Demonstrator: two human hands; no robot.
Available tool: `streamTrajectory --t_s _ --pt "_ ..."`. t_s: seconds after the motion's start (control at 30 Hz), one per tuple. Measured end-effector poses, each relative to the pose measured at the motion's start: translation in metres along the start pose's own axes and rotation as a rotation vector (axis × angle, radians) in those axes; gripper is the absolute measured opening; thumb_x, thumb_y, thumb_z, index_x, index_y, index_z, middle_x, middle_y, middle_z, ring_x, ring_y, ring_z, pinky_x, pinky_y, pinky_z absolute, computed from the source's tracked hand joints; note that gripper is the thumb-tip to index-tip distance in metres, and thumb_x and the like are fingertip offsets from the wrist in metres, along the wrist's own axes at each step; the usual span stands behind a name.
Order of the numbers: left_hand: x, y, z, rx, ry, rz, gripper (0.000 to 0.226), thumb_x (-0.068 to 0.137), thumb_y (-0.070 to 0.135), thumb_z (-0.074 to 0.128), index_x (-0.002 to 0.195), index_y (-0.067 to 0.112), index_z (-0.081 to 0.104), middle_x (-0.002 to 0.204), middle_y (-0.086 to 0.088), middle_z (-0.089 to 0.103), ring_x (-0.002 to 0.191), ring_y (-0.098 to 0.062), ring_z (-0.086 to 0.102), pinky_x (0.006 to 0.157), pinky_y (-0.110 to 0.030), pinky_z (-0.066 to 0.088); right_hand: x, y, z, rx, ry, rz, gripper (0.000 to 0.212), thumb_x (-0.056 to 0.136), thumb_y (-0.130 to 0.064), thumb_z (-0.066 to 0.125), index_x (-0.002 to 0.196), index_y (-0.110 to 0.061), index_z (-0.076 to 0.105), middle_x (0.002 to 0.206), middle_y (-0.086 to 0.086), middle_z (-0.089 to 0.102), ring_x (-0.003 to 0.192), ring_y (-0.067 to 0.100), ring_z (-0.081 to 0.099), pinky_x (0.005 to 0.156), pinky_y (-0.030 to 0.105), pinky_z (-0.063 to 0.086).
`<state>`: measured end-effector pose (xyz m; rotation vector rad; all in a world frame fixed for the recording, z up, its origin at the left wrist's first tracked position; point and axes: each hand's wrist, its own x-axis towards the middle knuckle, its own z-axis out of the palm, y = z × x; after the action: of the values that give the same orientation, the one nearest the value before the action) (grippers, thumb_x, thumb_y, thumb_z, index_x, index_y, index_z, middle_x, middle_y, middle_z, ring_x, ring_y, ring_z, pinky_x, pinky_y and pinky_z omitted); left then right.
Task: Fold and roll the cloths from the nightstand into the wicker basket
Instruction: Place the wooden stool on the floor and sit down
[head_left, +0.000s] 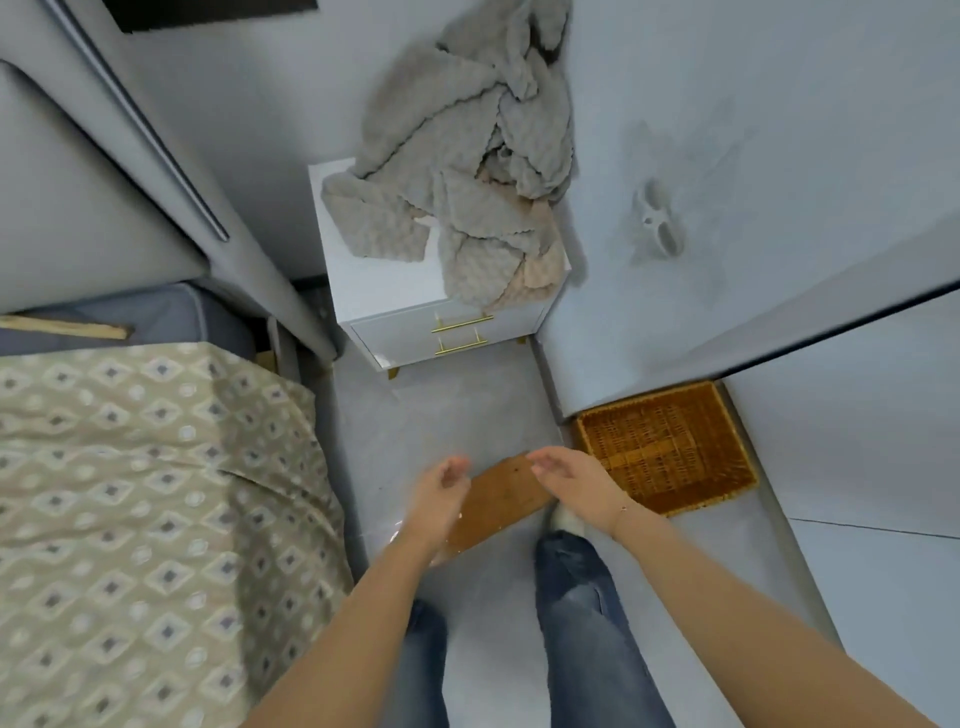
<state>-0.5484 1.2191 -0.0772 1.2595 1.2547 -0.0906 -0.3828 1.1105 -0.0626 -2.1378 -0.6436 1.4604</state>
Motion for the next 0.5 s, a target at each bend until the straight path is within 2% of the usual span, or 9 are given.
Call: streamTrajectory --t_s 0.13,0.23,0.33,0.4,0.5 --pt "0.076 -0.027 0.03 0.271 -0.044 0.092 0.029 0.097 0.015 0.052 0.126 0.014 0.058 0.128 0.001 0.058 0.121 -0.015 0.053 0.097 -0.019 0.037 0.084 0.032 -0.012 -0.135 -0.044 0.061 0.028 0.098 -0.015 0.048 0.122 -0.015 0.062 0.123 0.005 0.062 0.117 0.02 0.055 0.1 0.026 0.043" --pt "0.138 -0.065 0.054 0.488 -0.07 0.116 0.032 0.099 0.02 0.049 0.13 0.015 0.055 0.131 -0.001 0.055 0.123 -0.019 0.051 0.103 -0.025 0.035 0.143 0.065 -0.014 -0.283 -0.081 0.003 0.032 0.097 -0.012 0.05 0.128 -0.011 0.058 0.13 0.008 0.057 0.122 0.024 0.052 0.101 0.028 0.037" --pt "0.193 -0.117 0.08 0.766 -0.162 0.178 0.031 0.101 0.026 0.041 0.128 0.02 0.053 0.126 -0.001 0.055 0.121 -0.021 0.051 0.103 -0.033 0.038 0.207 0.116 -0.003 -0.438 -0.147 -0.055 0.032 0.098 -0.014 0.049 0.129 -0.013 0.058 0.128 0.008 0.058 0.121 0.026 0.052 0.1 0.033 0.039" --pt "0.221 -0.145 0.09 0.977 -0.206 0.207 0.036 0.102 0.032 0.035 0.135 0.02 0.043 0.133 -0.001 0.049 0.125 -0.022 0.046 0.106 -0.035 0.035 0.241 0.148 0.013 -0.522 -0.181 -0.088 0.03 0.099 -0.018 0.048 0.127 -0.017 0.058 0.127 0.005 0.057 0.119 0.024 0.052 0.1 0.034 0.041" --pt "0.26 -0.191 0.098 1.08 -0.255 0.085 0.053 0.103 0.043 0.025 0.149 0.017 0.021 0.149 -0.005 0.036 0.138 -0.025 0.032 0.118 -0.043 0.02 0.286 0.189 0.049 -0.61 -0.25 -0.074 0.038 0.102 -0.024 0.04 0.138 -0.014 0.044 0.143 0.007 0.043 0.131 0.026 0.039 0.109 0.039 0.033"
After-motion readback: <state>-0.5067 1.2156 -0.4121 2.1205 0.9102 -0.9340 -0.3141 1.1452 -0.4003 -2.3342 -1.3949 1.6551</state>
